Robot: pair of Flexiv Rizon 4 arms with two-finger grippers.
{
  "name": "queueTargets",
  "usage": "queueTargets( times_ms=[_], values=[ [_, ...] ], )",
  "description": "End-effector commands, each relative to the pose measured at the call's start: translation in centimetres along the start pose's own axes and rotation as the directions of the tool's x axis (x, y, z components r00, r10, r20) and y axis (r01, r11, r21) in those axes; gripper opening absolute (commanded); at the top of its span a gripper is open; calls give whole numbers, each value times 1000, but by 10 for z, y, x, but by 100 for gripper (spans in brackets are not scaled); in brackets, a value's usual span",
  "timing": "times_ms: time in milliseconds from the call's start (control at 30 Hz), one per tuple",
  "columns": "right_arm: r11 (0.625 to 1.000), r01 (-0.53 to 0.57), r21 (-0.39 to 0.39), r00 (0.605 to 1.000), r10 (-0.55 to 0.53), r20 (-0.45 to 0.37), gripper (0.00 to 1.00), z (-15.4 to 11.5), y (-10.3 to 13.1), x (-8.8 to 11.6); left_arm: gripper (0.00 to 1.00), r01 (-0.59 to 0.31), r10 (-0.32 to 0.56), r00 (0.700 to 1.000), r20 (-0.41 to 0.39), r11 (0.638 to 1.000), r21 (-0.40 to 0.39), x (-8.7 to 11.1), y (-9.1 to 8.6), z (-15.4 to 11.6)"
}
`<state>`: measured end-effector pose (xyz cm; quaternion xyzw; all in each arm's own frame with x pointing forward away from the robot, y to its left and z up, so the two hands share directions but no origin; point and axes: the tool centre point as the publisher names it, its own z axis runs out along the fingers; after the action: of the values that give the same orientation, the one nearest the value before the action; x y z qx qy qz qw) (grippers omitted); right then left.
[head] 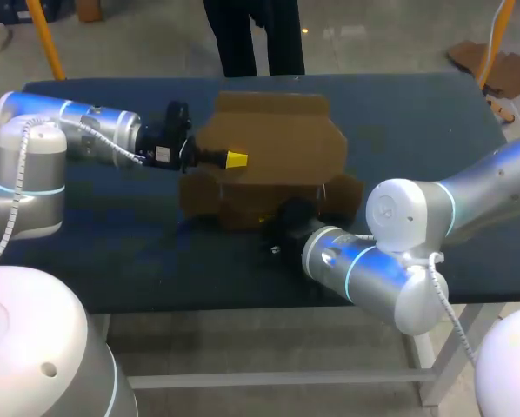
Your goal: Assemble the packaging by folding the flat box into shape, placing the metal phone stand inside, and closing the box properly
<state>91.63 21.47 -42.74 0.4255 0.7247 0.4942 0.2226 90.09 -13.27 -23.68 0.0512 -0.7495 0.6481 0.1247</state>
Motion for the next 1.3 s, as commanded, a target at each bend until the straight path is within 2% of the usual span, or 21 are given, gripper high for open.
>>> queueTargets(
  times_ms=[33,500,933,1300],
  values=[
    [1000,1,-5,1000,-1,5,0,2,-4,2,0,2,-2,1000,2,1000,1,-1,3,1],
    [1000,3,-18,1000,-3,-3,0,-3,-3,4,0,2,-2,1000,3,1000,1,-1,3,1],
    [998,23,-62,999,-25,-34,0,-40,3,11,0,2,-2,1000,3,1000,1,-1,3,1],
    [997,15,-78,993,-24,-119,0,-88,1,7,0,2,-2,1000,3,1000,1,-1,3,1]
  ],
)
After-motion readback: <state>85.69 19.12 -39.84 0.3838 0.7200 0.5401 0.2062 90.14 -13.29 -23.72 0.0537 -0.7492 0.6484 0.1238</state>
